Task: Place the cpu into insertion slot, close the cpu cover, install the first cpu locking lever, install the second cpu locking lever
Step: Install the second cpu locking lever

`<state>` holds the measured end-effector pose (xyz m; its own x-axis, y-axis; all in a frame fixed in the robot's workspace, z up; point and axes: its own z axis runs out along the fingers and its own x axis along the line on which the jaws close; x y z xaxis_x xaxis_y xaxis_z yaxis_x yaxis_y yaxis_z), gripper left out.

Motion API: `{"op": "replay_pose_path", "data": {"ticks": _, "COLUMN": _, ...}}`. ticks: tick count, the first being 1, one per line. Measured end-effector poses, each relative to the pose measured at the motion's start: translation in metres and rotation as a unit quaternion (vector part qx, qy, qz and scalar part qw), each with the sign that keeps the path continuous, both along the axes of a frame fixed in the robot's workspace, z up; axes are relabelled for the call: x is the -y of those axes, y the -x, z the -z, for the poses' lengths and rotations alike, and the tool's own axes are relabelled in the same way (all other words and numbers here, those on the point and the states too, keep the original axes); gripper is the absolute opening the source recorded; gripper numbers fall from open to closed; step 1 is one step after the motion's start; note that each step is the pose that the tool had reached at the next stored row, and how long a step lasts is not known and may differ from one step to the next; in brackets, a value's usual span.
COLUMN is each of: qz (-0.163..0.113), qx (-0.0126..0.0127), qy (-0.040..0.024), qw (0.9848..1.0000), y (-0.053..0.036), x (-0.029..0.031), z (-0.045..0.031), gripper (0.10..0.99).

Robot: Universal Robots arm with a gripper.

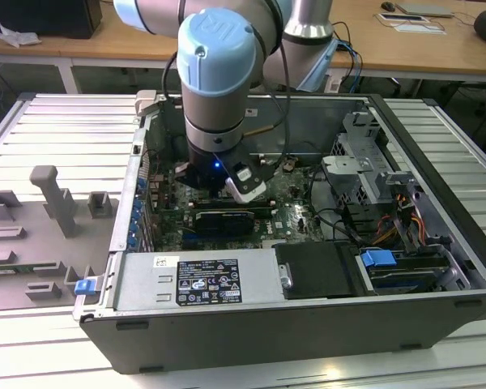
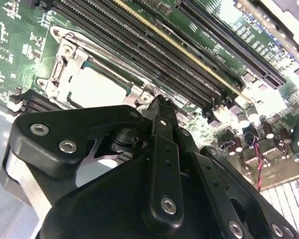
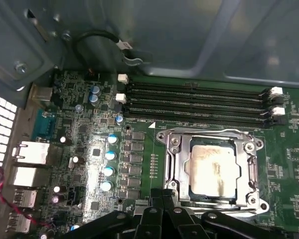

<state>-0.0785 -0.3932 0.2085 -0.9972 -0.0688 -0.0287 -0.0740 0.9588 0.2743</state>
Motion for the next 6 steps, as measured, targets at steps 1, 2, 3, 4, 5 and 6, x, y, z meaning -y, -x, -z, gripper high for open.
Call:
{"op": "replay_pose_path", "data": {"ticks": 1, "qz": 0.000, "qx": 0.0000, "qy": 0.0000, "qw": 1.0000, "y": 0.0000, "x": 0.0000, "z": -0.0017, "gripper": 0.106}}
{"op": "replay_pose_path", "data": {"ticks": 2, "qz": 0.000, "qx": 0.0000, "qy": 0.0000, "qw": 1.0000, "y": 0.0000, "x": 0.0000, "z": -0.0030, "gripper": 0.106}}
{"op": "replay_pose_path", "data": {"ticks": 3, "qz": 0.000, "qx": 0.0000, "qy": 0.0000, "qw": 1.0000, "y": 0.0000, "x": 0.0000, "z": -0.0057, "gripper": 0.106}}
{"op": "replay_pose_path", "data": {"ticks": 4, "qz": 0.000, "qx": 0.0000, "qy": -0.0001, "qw": 1.0000, "y": 0.0000, "x": 0.0000, "z": -0.0088, "gripper": 0.106}}
{"op": "replay_pose_path", "data": {"ticks": 5, "qz": 0.000, "qx": 0.0000, "qy": 0.0000, "qw": 1.0000, "y": 0.0000, "x": 0.0000, "z": -0.0111, "gripper": 0.106}}
{"op": "replay_pose_path", "data": {"ticks": 6, "qz": 0.000, "qx": 0.0000, "qy": -0.0001, "qw": 1.0000, "y": 0.0000, "x": 0.0000, "z": -0.0117, "gripper": 0.106}}
